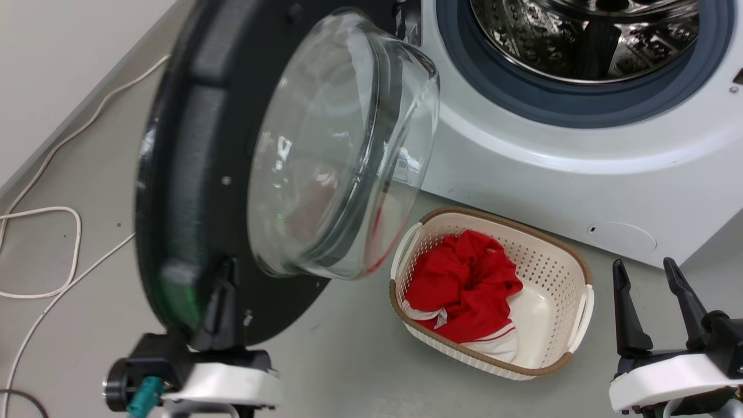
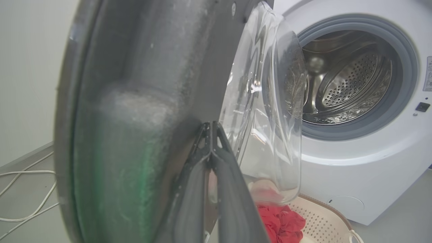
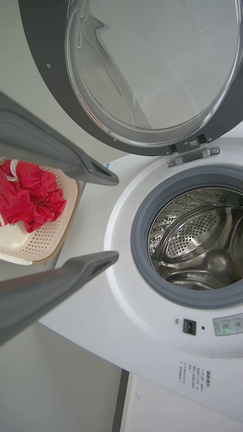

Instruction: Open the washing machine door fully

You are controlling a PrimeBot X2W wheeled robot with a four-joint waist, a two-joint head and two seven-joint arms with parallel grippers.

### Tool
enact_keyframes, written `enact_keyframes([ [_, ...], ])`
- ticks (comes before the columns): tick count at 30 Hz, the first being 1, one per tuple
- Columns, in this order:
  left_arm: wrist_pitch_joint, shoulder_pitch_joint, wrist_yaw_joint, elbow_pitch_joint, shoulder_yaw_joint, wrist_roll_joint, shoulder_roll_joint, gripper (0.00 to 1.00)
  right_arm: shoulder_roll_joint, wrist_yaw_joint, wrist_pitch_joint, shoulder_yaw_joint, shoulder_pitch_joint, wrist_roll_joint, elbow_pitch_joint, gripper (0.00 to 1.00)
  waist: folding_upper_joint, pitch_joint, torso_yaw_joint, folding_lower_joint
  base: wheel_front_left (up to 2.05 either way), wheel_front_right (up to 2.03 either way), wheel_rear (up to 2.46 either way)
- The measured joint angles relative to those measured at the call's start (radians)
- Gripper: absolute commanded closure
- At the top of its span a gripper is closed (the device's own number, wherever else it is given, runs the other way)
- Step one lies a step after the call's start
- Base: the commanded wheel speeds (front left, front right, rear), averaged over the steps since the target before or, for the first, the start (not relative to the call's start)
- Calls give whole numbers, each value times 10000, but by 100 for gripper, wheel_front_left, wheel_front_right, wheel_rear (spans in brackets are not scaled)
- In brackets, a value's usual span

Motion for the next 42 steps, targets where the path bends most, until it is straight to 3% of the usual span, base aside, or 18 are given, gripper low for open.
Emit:
enact_keyframes([
  [9, -8, -544, -483, 67, 2052, -209, -230, 100, 2, 0, 228, -107, -109, -134, -278, 0, 0, 488, 19, 0, 0, 0, 0],
  [21, -36, -1937, -2092, 1337, 4387, -456, -345, 100, 2, 0, 408, -198, -470, -330, -506, 0, 0, 1228, -92, 0, 0, 0, 0],
  [30, -48, -3342, -3078, 3342, 5494, -556, 90, 100, 2, 0, 431, -234, -793, -474, -581, 0, 0, 1783, -237, 1, 0, 0, 0],
  [42, -44, -4537, -3586, 5517, 6383, -522, 765, 100, 2, 0, 403, -198, -1051, -499, -439, 0, 0, 2063, -418, 1, 0, 0, 0],
])
